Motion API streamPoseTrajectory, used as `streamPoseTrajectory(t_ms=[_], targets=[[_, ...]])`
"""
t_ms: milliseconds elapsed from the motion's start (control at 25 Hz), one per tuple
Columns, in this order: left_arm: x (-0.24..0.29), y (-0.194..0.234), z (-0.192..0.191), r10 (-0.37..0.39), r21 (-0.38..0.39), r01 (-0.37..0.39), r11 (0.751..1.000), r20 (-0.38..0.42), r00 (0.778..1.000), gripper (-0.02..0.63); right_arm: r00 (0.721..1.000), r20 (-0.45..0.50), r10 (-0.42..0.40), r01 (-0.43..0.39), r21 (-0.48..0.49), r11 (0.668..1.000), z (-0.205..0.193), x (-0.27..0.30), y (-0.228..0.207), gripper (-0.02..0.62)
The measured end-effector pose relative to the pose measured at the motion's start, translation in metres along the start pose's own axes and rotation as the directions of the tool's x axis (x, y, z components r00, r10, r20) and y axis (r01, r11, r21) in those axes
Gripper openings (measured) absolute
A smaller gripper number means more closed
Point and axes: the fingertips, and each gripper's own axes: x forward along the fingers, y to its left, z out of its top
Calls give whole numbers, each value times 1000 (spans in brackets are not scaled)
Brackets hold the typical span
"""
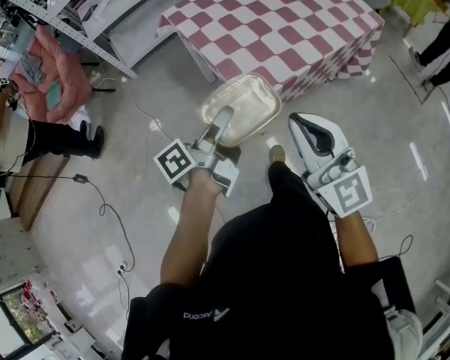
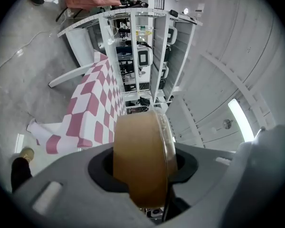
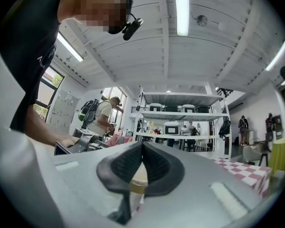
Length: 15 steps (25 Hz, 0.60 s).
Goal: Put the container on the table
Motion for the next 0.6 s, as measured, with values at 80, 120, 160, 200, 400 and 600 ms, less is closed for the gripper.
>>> streamPoseTrajectory(t_ms=[80, 120, 160, 200, 400, 600], targets=[[38, 11, 22, 19, 2, -19, 1000, 4, 1000, 176, 1000, -2, 11, -11, 12, 1000, -6, 26, -37, 3], [58, 17, 32, 31, 3, -31, 1000, 9, 999, 176, 1000, -4, 20, -20, 17, 1000, -11, 39, -56, 3], [78, 24, 43, 44, 3, -44, 999, 15, 999, 176, 1000, -7, 29, -29, 21, 999, -15, 52, -76, 3], [99, 29, 53, 54, 4, -54, 999, 21, 998, 176, 999, -8, 39, -38, 25, 999, -18, 65, -95, 3], [179, 54, 93, 98, 0, -98, 995, 47, 994, 176, 997, -14, 81, -81, 28, 996, -27, 112, -172, 3], [221, 100, 136, 193, 31, -195, 980, 61, 979, 176, 995, -31, 95, -94, 30, 995, -44, 154, -209, 3]])
